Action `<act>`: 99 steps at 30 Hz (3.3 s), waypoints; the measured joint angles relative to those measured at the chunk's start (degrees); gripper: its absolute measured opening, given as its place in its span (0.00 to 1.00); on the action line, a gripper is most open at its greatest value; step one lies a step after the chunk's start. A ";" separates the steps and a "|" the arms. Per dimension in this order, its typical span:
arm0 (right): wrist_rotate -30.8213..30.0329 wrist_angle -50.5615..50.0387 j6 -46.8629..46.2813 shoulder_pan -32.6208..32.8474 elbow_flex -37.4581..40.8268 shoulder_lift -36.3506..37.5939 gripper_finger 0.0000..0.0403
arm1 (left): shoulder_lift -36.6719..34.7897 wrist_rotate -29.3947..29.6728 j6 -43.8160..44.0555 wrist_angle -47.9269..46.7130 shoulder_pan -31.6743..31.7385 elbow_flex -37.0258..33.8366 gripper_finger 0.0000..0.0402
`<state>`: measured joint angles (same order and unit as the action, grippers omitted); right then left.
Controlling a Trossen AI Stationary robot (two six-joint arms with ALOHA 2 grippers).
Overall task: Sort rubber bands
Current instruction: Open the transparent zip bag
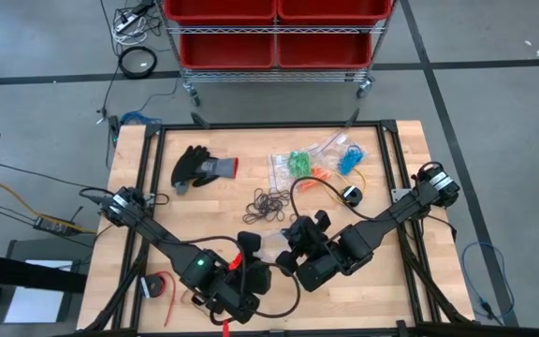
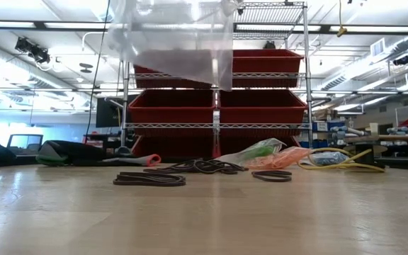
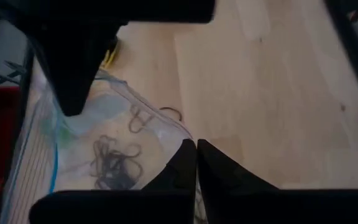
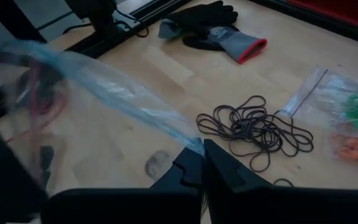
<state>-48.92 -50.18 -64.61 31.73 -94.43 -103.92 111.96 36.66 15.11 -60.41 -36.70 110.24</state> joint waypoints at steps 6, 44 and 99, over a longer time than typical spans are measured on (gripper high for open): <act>-1.62 1.10 -0.08 -0.28 0.02 0.00 0.00 | 0.07 1.14 -0.30 -2.49 -0.07 0.04 0.01; 4.34 0.68 6.10 -3.82 0.04 -0.09 0.00 | 0.09 7.65 7.32 -6.97 -2.52 0.02 0.10; 4.21 -11.36 2.76 -2.91 0.04 -0.08 0.00 | -28.83 4.58 11.02 104.41 -1.82 -92.41 0.12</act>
<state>-44.71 -61.54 -61.84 28.82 -94.39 -104.00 83.13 41.23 26.13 44.00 -38.53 17.82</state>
